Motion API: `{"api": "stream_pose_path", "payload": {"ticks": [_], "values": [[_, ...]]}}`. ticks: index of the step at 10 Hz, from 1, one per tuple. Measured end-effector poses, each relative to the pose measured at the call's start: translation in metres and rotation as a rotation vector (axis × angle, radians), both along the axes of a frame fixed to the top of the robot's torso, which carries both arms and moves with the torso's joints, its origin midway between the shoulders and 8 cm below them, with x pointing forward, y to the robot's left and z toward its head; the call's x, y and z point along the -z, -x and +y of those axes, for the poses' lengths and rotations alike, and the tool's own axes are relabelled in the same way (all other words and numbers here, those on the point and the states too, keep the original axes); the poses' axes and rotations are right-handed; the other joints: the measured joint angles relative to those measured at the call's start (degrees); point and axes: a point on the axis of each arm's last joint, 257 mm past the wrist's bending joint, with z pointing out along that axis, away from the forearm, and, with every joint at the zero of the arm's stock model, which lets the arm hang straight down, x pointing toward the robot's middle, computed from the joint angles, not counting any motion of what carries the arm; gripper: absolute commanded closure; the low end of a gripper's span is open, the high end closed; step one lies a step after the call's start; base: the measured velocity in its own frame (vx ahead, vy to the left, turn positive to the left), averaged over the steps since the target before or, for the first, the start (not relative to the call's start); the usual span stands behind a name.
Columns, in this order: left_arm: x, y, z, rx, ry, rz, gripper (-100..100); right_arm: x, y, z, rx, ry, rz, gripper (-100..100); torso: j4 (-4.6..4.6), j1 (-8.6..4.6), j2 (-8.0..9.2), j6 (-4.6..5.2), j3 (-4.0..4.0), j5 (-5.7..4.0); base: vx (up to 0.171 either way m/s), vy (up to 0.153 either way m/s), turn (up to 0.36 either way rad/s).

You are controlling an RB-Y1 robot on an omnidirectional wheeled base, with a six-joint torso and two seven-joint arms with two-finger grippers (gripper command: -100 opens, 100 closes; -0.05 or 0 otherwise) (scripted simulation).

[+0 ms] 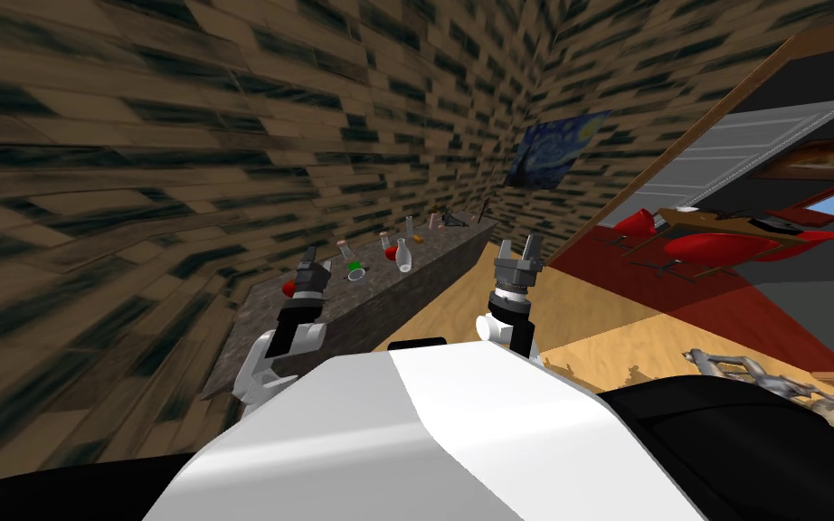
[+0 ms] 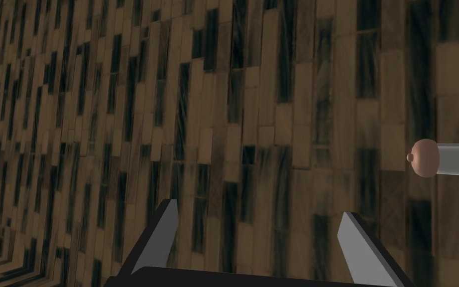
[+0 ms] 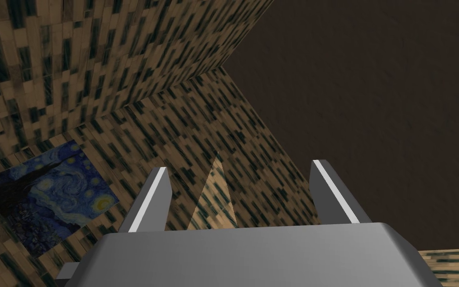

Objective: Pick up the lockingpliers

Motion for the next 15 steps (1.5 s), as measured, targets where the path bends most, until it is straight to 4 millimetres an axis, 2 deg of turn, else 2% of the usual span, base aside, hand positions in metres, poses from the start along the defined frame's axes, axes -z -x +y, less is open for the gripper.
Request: {"api": "stream_pose_path", "payload": {"ticks": [8, 12, 15], "values": [[0.034, -0.038, 0.049, -0.054, 0.087, 0.175, -100, 0.000, 0.000, 0.000, 0.000, 0.000, 0.000, 0, -0.03, -0.01, -0.13, -0.01, -0.08, 0.00, -0.050, 0.039, -0.028], [0.060, -0.047, 0.076, -0.088, 0.168, 0.274, -100, 0.000, 0.000, 0.000, 0.000, 0.000, 0.000, 0, -0.05, -0.07, -0.19, 0.00, -0.11, -0.02, -0.030, 0.036, -0.054], [0.075, -0.053, 0.089, -0.109, 0.220, 0.332, -100, 0.000, 0.000, 0.000, 0.000, 0.000, 0.000, 0, -0.06, -0.08, -0.26, -0.01, -0.15, -0.02, -0.012, 0.033, -0.069]]}}
